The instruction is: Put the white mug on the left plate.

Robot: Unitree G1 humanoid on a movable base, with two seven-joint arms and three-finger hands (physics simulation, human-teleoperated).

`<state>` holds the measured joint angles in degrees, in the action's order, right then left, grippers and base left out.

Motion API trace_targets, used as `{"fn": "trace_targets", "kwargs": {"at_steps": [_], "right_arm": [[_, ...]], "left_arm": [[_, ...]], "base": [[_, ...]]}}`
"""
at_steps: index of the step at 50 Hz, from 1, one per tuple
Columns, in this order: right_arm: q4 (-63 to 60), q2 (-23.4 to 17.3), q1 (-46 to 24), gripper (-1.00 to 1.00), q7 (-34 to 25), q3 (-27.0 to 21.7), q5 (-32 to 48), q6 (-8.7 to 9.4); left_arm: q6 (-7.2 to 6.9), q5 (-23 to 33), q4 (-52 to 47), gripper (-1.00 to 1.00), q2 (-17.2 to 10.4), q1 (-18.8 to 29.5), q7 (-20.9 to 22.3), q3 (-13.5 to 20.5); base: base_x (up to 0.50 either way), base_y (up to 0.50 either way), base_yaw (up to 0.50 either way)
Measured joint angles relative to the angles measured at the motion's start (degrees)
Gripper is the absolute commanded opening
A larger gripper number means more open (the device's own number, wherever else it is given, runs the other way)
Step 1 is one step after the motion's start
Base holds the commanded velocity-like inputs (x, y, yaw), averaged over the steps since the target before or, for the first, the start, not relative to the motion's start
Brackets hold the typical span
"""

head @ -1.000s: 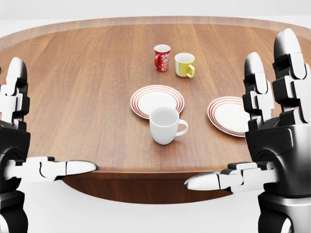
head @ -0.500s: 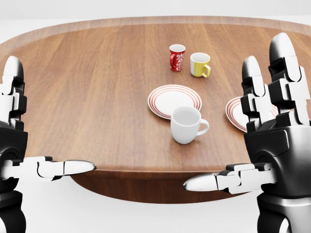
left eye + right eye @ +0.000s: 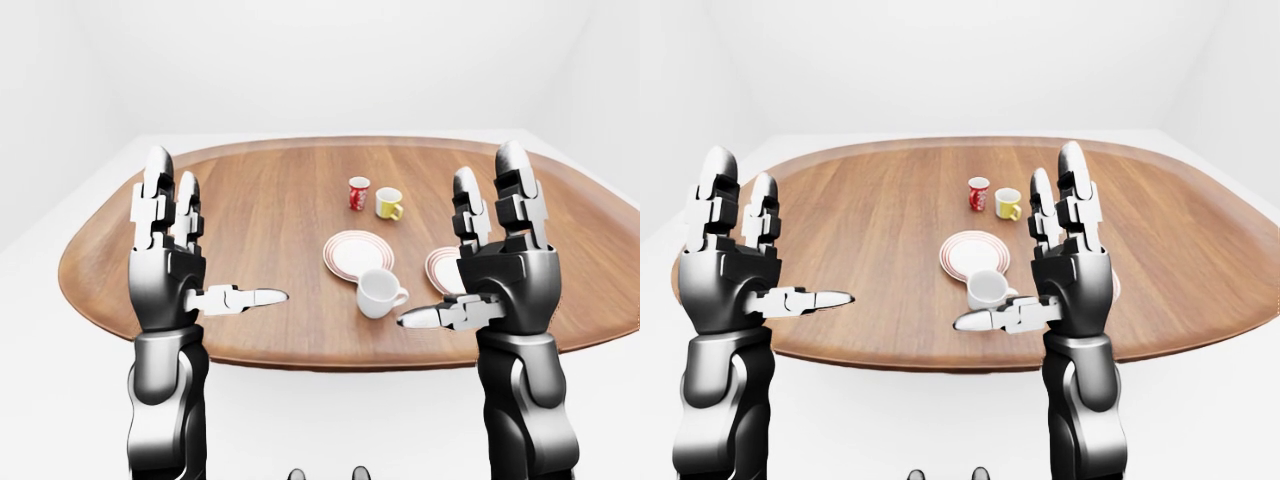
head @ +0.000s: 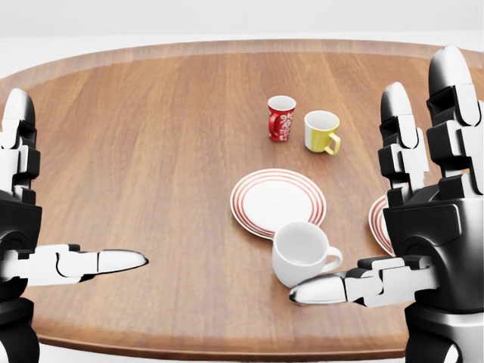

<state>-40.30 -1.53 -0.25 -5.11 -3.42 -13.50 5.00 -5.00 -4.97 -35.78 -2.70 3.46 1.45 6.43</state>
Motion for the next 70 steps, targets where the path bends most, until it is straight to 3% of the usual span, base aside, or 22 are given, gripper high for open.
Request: {"fn": "trace_targets", "kwargs": {"at_steps": [39,56,70], "right_arm": [[-0.32,0.02,0.45,1.0,-1.09,0.85,0.71,0.0],[4.42,-0.8,-3.57,1.0,-1.01,3.5,8.61,0.0],[0.85,0.1,-2.59,1.0,-6.39,9.41,15.76,0.0]], "left_arm": [[0.0,-0.23,-0.07,0.97,-0.06,-0.09,0.01,0.28],[0.0,-0.5,-0.05,0.97,-0.22,0.02,-0.02,0.67],[0.0,-0.56,0.04,0.97,-0.36,0.2,-0.03,0.88]], "base": [[0.5,0.0,0.0],[0.02,0.0,0.0],[0.0,0.0,0.0]]}}
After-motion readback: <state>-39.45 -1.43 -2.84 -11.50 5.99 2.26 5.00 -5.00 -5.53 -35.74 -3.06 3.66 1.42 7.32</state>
